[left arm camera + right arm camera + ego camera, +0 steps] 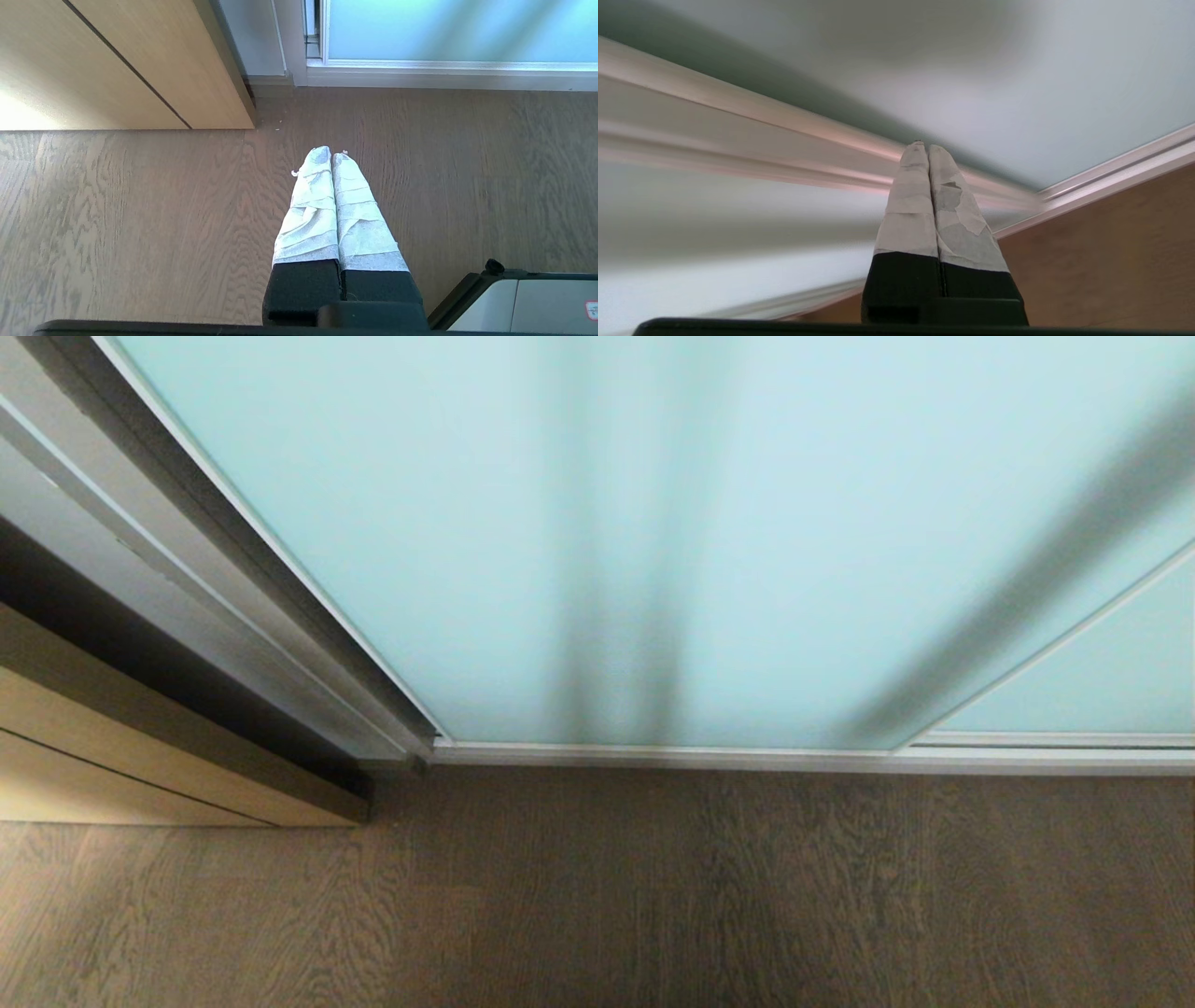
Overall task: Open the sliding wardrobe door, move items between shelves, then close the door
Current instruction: Close the door
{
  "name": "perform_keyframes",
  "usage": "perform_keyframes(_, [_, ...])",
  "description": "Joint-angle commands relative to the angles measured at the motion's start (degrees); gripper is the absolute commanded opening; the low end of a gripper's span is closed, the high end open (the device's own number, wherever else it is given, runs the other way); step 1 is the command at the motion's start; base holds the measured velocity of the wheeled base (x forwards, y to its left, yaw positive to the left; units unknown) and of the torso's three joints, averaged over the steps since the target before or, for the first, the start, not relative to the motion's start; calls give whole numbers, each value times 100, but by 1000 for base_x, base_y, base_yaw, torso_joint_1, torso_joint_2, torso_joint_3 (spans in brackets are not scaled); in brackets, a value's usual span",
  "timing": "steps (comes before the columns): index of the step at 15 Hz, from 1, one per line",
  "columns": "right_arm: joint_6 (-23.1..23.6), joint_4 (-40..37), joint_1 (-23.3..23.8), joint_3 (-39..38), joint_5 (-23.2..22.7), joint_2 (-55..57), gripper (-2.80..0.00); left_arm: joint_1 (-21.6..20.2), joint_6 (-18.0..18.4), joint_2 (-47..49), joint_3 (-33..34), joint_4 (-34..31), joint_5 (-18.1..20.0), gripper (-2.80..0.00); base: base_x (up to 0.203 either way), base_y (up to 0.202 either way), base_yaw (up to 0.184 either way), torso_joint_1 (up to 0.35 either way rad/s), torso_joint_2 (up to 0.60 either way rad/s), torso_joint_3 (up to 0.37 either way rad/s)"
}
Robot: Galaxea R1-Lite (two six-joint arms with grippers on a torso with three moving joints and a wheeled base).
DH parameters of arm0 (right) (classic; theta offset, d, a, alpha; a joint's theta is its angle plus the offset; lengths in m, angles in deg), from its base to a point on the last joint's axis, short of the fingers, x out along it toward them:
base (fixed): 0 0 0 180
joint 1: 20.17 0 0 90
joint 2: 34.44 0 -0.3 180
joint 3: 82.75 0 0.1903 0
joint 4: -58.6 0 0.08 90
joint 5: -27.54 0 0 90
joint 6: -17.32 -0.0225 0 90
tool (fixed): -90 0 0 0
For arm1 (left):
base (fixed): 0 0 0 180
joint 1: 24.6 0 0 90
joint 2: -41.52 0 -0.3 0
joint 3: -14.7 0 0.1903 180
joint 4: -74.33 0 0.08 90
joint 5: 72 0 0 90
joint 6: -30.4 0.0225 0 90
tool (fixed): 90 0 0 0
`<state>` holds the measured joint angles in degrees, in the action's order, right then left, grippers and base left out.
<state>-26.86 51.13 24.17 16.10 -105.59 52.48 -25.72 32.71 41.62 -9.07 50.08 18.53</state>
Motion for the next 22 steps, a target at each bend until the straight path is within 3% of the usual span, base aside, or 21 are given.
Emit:
perform_keyframes(1, [601, -30, 3, -80, 244, -247, -280, -2, -2, 3, 5, 0, 0, -280, 0, 0, 0, 0, 0, 0])
perform_keyframes(8, [2445, 7, 72, -1032, 1135, -1772, -280, -2, -2, -1, -4, 0, 0, -280, 0, 0, 0, 0, 0, 0])
perform_keyframes(12, [2794, -110, -110, -1447, 2006, -2825, -280, -2, -2, 2, 1, 0, 0, -280, 0, 0, 0, 0, 0, 0])
perform_keyframes(14, [3075, -236, -694, -1629, 2273, -3329, -280, -2, -2, -1, 2, 0, 0, -280, 0, 0, 0, 0, 0, 0])
perform_keyframes(18, [3851, -564, -2544, -2592, 3109, -4695, -280, -2, -2, 7, 5, 0, 0, -280, 0, 0, 0, 0, 0, 0])
perform_keyframes(22, [4358, -1241, -3315, -4300, 3303, -6422, -280, -2, -2, 7, -4, 0, 0, -280, 0, 0, 0, 0, 0, 0])
